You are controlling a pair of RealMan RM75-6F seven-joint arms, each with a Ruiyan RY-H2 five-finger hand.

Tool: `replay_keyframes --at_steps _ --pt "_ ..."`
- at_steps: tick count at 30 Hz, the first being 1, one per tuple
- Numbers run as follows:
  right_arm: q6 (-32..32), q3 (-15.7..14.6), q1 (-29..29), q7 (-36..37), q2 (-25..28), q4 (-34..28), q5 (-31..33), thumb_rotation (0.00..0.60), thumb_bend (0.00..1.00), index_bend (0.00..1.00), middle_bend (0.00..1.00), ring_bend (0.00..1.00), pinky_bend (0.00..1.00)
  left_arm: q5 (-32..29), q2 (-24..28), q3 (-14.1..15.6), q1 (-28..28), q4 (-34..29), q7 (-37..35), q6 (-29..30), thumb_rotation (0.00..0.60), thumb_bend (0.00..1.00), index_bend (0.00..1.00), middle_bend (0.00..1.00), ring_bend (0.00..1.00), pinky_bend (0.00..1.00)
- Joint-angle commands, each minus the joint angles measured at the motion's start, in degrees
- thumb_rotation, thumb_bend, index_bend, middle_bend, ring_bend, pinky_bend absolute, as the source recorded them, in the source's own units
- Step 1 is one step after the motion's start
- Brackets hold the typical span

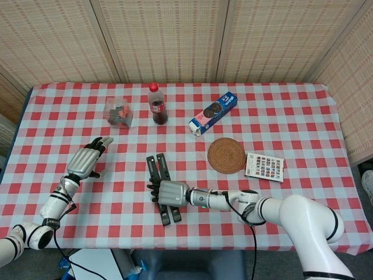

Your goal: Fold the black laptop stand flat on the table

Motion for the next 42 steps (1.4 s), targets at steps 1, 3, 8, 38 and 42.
replay_keyframes --at_steps 1,3,8,38,42 --pt "0.1 -0.2 0.2 0.1 -0.2 0.3 0.2 0.600 0.08 0.20 0.21 0.00 0.00 0.1 -0.1 0.0 0.0 0.2 -0.1 -0.1 0.599 0.26 0.00 0.00 0.03 0.21" --pt "0.4 -0.3 0.3 0.2 -0.4 0.5 0.1 0.600 0.09 0.20 0.22 0.00 0.00 0.1 -0.1 0.0 0.0 0.3 -0.2 -0.2 0.600 0.26 0.00 0.00 0.03 0.21" --pt "2.1 -0.5 0.5 1.0 -1.1 1.5 -0.4 0.600 0.09 0.21 0.21 0.00 0.00 0.3 -0.4 0.0 0.0 0.6 -0.5 -0.3 0.600 0.26 0.00 0.00 0.03 0.21" --pt "3.6 -1.3 0.8 0.8 -2.5 4.1 0.5 0.600 0.23 0.40 0.31 0.06 0.00 0.7 -0.8 -0.1 0.2 1.6 -1.2 -0.7 0.600 0.26 0.00 0.00 0.02 0.21" --pt "2.5 0.5 -0.3 -1.7 -1.3 1.2 3.5 0.600 0.07 0.05 0.05 0.00 0.00 0.6 -0.3 -0.4 0.1 1.0 -0.7 -0.7 0.600 0.26 0.00 0.00 0.02 0.21"
